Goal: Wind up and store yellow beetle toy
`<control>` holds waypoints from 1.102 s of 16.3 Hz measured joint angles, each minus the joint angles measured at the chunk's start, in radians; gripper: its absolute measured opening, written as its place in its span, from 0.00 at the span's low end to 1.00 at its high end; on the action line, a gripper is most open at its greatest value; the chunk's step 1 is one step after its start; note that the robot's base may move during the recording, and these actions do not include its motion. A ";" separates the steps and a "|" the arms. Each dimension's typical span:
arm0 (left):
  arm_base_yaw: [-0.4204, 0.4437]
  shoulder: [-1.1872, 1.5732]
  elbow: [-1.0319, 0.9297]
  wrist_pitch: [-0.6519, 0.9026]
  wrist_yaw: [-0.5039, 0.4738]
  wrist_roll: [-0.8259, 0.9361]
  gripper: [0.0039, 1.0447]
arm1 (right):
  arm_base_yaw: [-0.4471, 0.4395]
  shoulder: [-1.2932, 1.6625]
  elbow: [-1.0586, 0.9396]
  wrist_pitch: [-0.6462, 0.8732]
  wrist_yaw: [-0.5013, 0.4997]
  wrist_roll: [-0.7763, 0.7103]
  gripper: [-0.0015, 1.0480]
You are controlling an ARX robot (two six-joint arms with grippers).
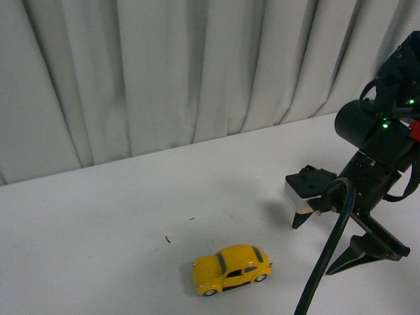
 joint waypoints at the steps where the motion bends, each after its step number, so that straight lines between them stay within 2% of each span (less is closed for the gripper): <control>1: 0.000 0.000 0.000 0.000 0.000 0.000 0.94 | 0.000 0.000 0.000 0.001 0.002 0.000 0.94; 13: 0.000 0.000 0.000 0.000 0.000 0.000 0.94 | 0.000 0.000 0.000 0.011 0.011 0.000 0.94; 18: 0.000 0.000 0.000 0.000 0.000 0.000 0.94 | 0.017 0.000 0.038 -0.032 0.011 -0.001 0.94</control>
